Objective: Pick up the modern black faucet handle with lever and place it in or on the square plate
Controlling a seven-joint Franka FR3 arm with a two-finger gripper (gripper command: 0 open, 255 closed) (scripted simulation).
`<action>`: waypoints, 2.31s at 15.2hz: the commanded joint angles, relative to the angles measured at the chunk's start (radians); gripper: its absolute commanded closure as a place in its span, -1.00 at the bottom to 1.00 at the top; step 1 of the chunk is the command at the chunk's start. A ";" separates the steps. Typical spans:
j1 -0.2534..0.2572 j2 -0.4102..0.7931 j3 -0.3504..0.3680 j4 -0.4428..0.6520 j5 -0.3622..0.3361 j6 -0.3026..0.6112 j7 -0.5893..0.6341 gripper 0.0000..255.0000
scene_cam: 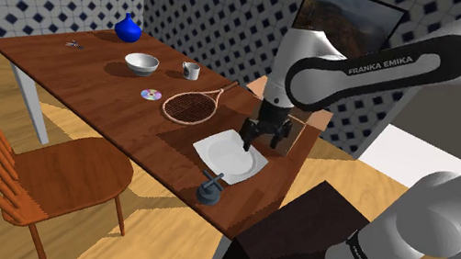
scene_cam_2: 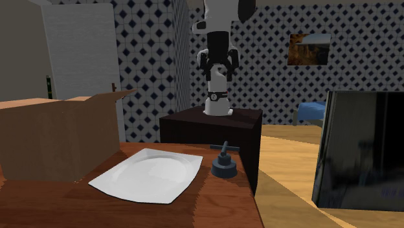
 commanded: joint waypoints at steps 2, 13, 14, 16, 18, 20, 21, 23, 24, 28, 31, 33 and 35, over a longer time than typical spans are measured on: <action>-0.010 0.126 0.038 0.018 -0.035 0.106 0.065 -1.00; 0.039 0.623 0.033 0.207 -0.349 0.359 0.410 -1.00; 0.056 0.666 0.018 0.233 -0.375 0.371 0.438 -1.00; 0.086 0.737 -0.009 0.279 -0.412 0.389 0.479 -1.00; 0.095 0.761 -0.021 0.281 -0.427 0.411 0.489 -1.00; 0.103 0.786 -0.033 0.284 -0.441 0.432 0.499 -1.00; 0.108 0.799 -0.039 0.285 -0.448 0.443 0.504 -1.00; 0.117 0.824 -0.051 0.290 -0.462 0.464 0.514 -1.00; 0.120 0.832 -0.055 0.291 -0.466 0.470 0.517 -1.00; 0.120 0.832 -0.055 0.291 -0.466 0.470 0.517 -1.00; 0.120 0.832 -0.055 0.291 -0.466 0.470 0.517 -1.00; 0.120 0.832 -0.055 0.291 -0.466 0.470 0.517 1.00; 0.119 0.832 -0.055 0.291 -0.466 0.470 0.516 1.00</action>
